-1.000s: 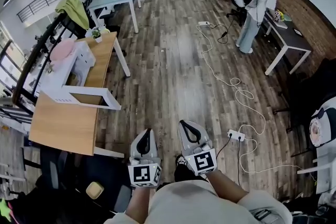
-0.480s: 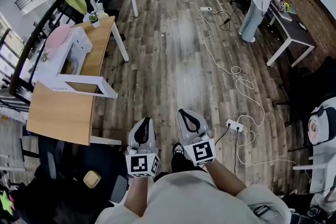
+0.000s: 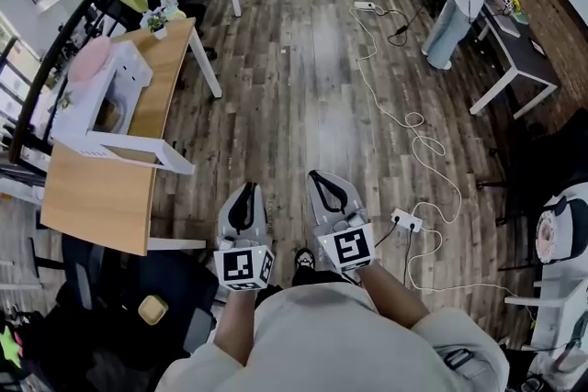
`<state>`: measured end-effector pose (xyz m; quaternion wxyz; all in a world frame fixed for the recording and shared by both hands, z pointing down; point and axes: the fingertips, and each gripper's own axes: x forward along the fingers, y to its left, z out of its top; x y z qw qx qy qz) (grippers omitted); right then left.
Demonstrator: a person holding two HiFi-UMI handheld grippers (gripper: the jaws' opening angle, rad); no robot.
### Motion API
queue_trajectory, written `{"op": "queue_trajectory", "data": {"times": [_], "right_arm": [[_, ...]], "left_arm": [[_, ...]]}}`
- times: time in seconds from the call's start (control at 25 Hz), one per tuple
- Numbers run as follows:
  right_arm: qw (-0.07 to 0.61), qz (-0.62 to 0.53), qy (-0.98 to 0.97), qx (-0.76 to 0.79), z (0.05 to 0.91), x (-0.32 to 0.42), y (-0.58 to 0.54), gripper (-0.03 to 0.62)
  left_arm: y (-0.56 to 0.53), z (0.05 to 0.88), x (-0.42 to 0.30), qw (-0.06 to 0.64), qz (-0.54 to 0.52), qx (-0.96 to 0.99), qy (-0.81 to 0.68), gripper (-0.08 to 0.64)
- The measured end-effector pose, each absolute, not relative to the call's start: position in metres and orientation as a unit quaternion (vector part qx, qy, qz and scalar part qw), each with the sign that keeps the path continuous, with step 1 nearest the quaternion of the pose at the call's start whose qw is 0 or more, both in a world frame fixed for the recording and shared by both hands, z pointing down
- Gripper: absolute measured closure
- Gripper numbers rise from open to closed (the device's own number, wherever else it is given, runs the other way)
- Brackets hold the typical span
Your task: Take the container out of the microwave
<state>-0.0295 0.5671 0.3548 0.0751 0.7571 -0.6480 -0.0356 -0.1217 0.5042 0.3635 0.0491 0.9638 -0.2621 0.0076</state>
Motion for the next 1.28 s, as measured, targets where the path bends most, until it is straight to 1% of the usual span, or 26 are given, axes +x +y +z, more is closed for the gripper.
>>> {"op": "queue_trajectory", "data": {"times": [0.28,0.48,0.6,0.68,0.92,1.08,1.28], "right_arm": [[0.052,-0.012,-0.65,0.758,0.362,-0.003,0.532,0.581],[0.071,-0.024,-0.66,0.748,0.362,0.005,0.506,0.581],[0.067,-0.019,-0.658,0.75,0.366,0.018,0.486,0.581],[0.063,-0.021,-0.657,0.751,0.367,0.027,0.467,0.581],[0.084,-0.028,-0.667,0.74,0.366,0.05,0.405,0.581],[0.076,-0.032,-0.665,0.742,0.358,0.064,0.367,0.581],[0.09,-0.039,-0.661,0.744,0.352,0.084,0.321,0.581]], "left_arm": [[0.472,0.36,-0.1,0.048,0.014,0.961,-0.272,0.522],[0.445,0.362,-0.087,0.047,0.015,0.96,-0.277,0.522],[0.426,0.366,-0.075,0.047,0.014,0.96,-0.275,0.522],[0.406,0.368,-0.067,0.047,0.013,0.96,-0.276,0.522],[0.347,0.367,-0.038,0.052,0.007,0.96,-0.277,0.522],[0.306,0.362,-0.02,0.055,0.0,0.96,-0.274,0.522],[0.261,0.359,-0.001,0.057,0.001,0.963,-0.264,0.522]]}}
